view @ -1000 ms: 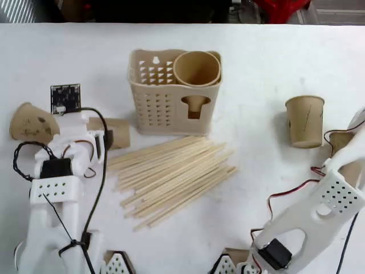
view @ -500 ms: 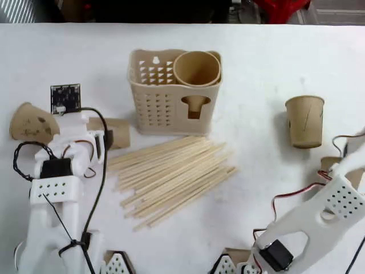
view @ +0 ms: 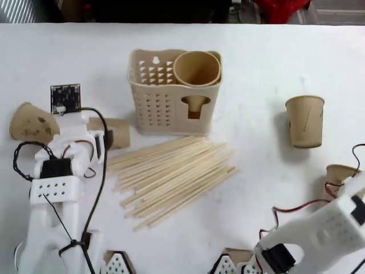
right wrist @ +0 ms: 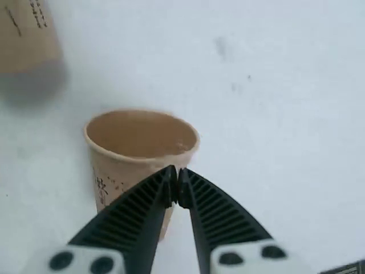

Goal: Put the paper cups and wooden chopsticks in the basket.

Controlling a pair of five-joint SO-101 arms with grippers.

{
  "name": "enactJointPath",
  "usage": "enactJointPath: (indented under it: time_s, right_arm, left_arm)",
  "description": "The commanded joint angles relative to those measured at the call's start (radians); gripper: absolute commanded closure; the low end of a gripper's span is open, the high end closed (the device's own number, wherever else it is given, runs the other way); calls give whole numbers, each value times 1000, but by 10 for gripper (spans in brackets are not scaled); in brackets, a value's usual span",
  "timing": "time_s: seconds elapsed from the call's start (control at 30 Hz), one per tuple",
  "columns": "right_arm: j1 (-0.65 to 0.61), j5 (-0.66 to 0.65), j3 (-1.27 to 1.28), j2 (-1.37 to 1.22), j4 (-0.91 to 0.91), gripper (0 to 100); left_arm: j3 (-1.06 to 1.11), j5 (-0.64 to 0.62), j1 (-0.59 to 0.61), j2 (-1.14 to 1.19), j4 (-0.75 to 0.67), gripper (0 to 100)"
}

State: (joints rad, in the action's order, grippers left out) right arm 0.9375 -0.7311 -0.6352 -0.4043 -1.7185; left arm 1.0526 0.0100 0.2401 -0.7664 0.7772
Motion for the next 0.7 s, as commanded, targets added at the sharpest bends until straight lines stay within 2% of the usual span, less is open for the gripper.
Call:
enactJointPath:
  time_s: [0.0, 0.07, 0.13, 0.23, 0.33, 0.47, 0.53, 0.67]
  right_arm:
    - [31, -12, 48, 222, -1, 981]
    - [45, -17, 92, 291, -1, 961]
    - [42, -3, 132, 323, 12, 892]
    - [18, 87, 173, 305, 13, 838]
    - [5, 350, 227, 228, 7, 842]
    - [-2, 664, 236, 84, 1, 745]
    - [-36, 766, 236, 22, -1, 714]
    - [-84, 861, 190, -47, -1, 713]
  left_arm:
    - [-3, -15, -12, 2, -20, 744]
    - [-3, -15, -12, 2, -20, 744]
    - [-3, -15, -12, 2, -20, 744]
    - [-3, -15, -12, 4, -20, 744]
    - [-3, -15, -10, 4, -20, 744]
    - [-3, -15, -12, 4, -20, 744]
    - [-3, -15, -12, 4, -20, 744]
    - [-3, -15, -12, 4, -20, 744]
